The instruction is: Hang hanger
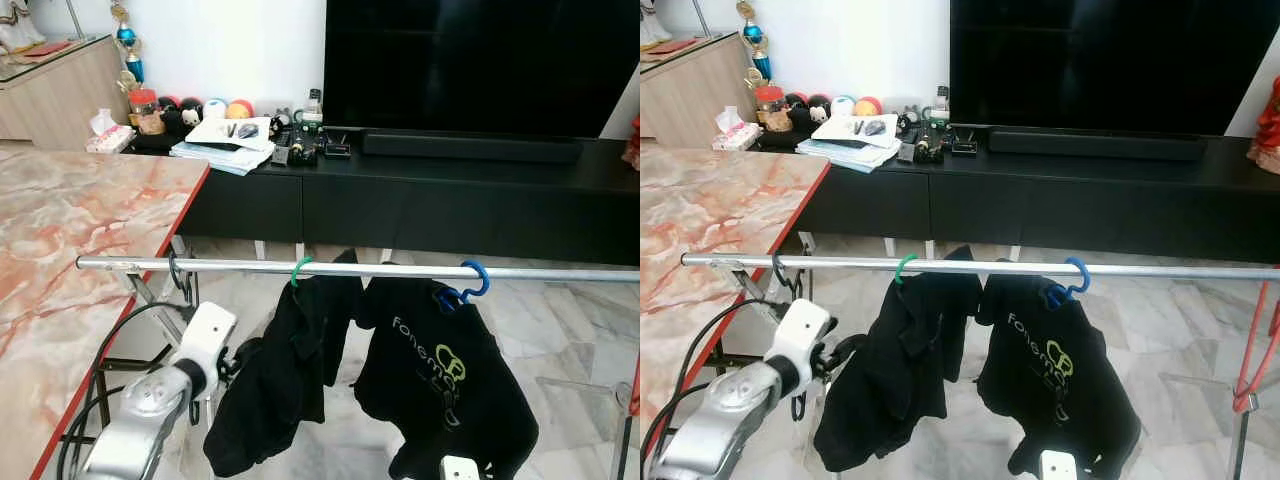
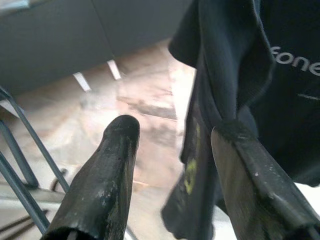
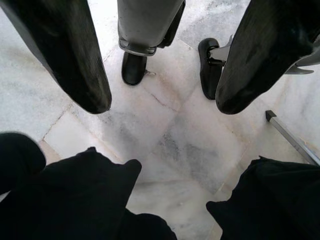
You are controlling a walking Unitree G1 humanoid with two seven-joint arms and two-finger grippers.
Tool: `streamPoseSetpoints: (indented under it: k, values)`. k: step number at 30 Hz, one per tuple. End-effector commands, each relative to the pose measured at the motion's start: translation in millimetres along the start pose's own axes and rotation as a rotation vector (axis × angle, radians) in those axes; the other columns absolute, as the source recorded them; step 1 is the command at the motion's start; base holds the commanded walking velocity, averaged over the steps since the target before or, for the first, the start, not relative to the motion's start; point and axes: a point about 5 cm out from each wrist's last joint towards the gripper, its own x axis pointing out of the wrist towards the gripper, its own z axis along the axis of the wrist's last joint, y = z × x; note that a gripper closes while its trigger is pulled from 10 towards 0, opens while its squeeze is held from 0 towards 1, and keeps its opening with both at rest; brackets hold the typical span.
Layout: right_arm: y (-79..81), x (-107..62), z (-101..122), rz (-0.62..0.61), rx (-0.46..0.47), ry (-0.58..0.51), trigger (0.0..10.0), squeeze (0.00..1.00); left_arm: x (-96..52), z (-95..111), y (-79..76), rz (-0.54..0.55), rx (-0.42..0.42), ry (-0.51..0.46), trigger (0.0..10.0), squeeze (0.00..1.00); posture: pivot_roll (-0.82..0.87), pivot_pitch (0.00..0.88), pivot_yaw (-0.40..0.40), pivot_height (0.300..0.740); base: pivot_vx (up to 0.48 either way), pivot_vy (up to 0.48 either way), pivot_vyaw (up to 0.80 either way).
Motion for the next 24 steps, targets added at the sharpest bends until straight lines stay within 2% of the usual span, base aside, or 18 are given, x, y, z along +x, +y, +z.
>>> streamPoseSetpoints:
  k: [1,4,7,14,20,24]
  values:
    - [0.9,0.4,1.8,0.002,0.001,-0.001,10.0,0.00,5.4,-2.3,0.5,0.030,0.018,0.021,10.0,0.00,0.18,0.000,-0.007,0.740,0.000,0.000,0.00]
    - [1.1,0.4,1.9,0.003,0.001,-0.001,10.0,0.00,10.1,-1.6,-0.2,0.032,0.013,0.023,10.0,0.00,0.18,0.000,-0.007,0.740,0.000,0.000,0.00]
    - [1.2,0.4,1.7,0.004,0.002,0.000,10.0,0.00,16.3,7.5,-8.1,-0.039,-0.024,-0.018,10.0,0.00,0.18,0.000,-0.008,0.740,0.000,0.000,0.00]
    - [1.1,0.3,0.8,0.003,0.006,0.002,10.0,0.00,23.9,14.5,-19.6,-0.205,0.040,-0.018,10.0,0.00,0.18,0.000,-0.007,0.740,0.000,0.000,0.00]
    - [0.7,0.2,0.3,0.003,0.003,0.005,10.0,0.00,27.9,9.0,-16.5,-0.181,0.098,0.025,10.0,0.00,0.18,0.000,-0.015,0.740,0.000,0.000,0.00]
    - [0.3,0.1,0.1,0.006,-0.003,0.007,10.0,0.00,41.0,10.8,-12.2,-0.107,0.086,0.042,10.0,0.00,0.18,0.000,-0.017,0.740,0.000,0.000,0.00]
